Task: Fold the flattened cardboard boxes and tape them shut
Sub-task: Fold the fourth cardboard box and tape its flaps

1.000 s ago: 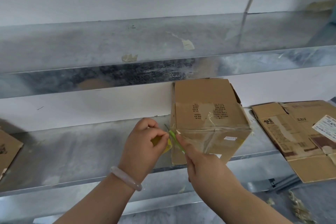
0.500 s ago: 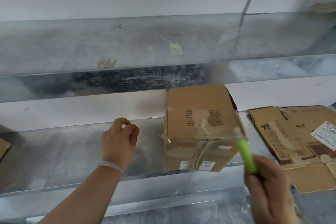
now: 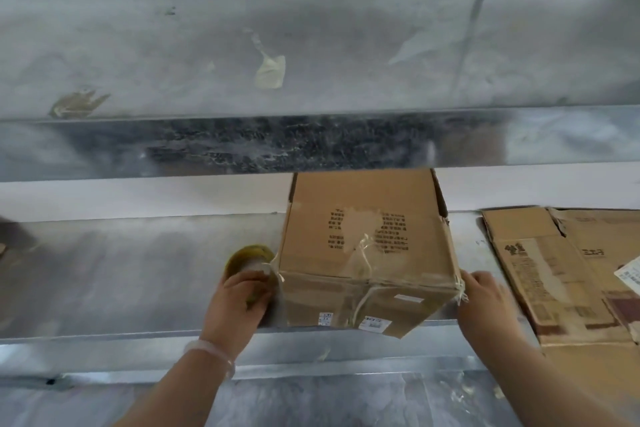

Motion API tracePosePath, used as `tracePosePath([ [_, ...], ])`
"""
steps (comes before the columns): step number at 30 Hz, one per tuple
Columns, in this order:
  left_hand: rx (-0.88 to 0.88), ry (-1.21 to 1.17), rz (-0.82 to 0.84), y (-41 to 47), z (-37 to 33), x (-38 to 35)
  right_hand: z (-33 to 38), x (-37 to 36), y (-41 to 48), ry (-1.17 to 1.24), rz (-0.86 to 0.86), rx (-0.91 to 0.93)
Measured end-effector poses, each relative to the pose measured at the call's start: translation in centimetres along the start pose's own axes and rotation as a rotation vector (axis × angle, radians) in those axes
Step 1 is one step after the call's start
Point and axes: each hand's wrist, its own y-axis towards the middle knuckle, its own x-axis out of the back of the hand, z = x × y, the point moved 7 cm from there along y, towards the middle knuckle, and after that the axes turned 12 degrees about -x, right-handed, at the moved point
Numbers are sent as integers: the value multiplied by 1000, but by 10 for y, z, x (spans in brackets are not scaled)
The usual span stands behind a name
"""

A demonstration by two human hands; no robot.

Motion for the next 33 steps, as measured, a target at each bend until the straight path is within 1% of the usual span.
tracePosePath([
  [2, 94, -36, 10, 1, 6, 6, 2, -6, 4, -114, -21, 55],
  [3, 127, -73, 11, 2, 5, 9, 3, -8, 2, -137, -8, 80],
  [4, 149, -119, 0, 2, 0, 14, 4, -7, -2, -108, 14, 100],
  [5, 179, -181, -46, 2, -6, 20, 5, -1, -8, 25, 28, 113],
  [6, 199, -267, -140, 0, -13, 29, 5, 11, -17, 264, 14, 105],
  [8, 170, -549, -421, -6, -36, 52, 6, 44, -46, 883, -21, 92],
  [9, 120, -716, -524, -8, -51, 60, 12, 60, -62, 1134, -28, 141],
  [10, 57, -848, -557, -9, -70, 63, 20, 72, -78, 1304, -13, 208],
  [11, -6, -923, -534, -9, -93, 63, 31, 82, -91, 1413, 37, 270],
  [12, -53, -949, -485, -9, -115, 61, 45, 90, -103, 1473, 124, 299],
  [14, -81, -909, -439, -9, -149, 53, 68, 97, -112, 1485, 258, 291],
  [17, 23, -809, -496, -7, -158, 47, 80, 103, -109, 1459, 240, 198],
  [20, 81, -808, -562, -4, -153, 50, 83, 103, -103, 1496, 223, 156],
  [23, 122, -830, -579, -10, -153, 48, 81, 100, -102, 1488, 190, 210],
  [25, 108, -849, -533, -13, -148, 48, 78, 99, -99, 1421, 186, 270],
  [26, 80, -854, -483, -12, -146, 50, 75, 100, -98, 1368, 184, 317],
  [27, 30, -842, -424, -11, -146, 53, 73, 102, -97, 1293, 173, 373],
  [28, -47, -797, -374, -12, -146, 59, 71, 106, -98, 1188, 126, 426],
  [29, -153, -684, -361, -12, -149, 69, 69, 115, -99, 1062, 6, 492],
  [31, -430, -270, -399, -11, -165, 91, 69, 141, -110, 817, -357, 720],
  [32, -579, -97, -399, -9, -177, 95, 74, 149, -119, 730, -481, 869],
  [33, -712, 14, -375, -6, -190, 94, 81, 153, -126, 670, -531, 993],
])
